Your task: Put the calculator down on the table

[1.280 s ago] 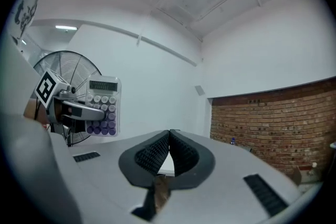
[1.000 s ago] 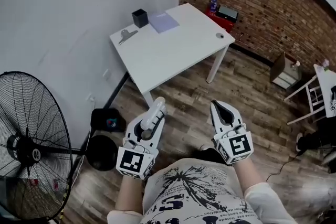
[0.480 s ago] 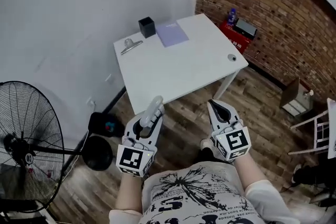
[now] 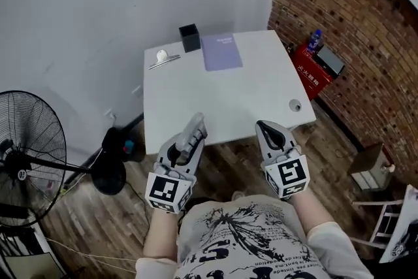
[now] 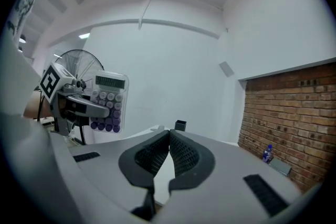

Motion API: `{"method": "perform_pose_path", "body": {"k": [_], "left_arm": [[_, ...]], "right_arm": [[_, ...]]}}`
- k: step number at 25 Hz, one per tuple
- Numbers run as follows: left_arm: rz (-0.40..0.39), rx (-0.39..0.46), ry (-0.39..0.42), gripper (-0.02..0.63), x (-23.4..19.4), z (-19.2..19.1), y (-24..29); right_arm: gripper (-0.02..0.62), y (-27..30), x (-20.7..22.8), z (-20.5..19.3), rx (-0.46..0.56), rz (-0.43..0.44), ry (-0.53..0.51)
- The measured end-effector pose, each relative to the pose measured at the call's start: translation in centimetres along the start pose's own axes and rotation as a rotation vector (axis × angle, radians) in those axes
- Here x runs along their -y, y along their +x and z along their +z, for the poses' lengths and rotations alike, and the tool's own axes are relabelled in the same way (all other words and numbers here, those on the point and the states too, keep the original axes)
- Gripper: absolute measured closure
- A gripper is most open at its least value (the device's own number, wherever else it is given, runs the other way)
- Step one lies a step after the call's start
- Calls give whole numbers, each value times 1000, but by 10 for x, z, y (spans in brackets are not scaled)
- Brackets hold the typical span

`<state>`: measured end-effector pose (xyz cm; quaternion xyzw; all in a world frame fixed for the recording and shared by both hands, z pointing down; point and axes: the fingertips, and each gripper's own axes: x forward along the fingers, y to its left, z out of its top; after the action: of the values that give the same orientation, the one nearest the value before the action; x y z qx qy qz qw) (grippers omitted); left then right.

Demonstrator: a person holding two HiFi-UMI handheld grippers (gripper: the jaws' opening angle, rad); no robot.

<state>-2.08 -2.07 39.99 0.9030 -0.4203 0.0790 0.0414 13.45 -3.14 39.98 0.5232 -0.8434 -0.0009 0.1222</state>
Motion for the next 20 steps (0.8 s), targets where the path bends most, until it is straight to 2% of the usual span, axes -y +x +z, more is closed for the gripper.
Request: {"method": "perform_pose_path", "body": {"k": [4,9,15,20], "left_arm": [[31,-38,-35,465,3,-5,37],[49,-106,-14,465,-11,-23,84],[20,-159,-74,465,-52,-42,148],[-30,-235,-122,465,-84,-84,205]], "right_arm": [[580,23,36,-8,2,44,36],[580,61,70,-14,35,49,97],[580,125,101,-28,-32,50,73],[580,178,120,-43,-87,60,88]]}}
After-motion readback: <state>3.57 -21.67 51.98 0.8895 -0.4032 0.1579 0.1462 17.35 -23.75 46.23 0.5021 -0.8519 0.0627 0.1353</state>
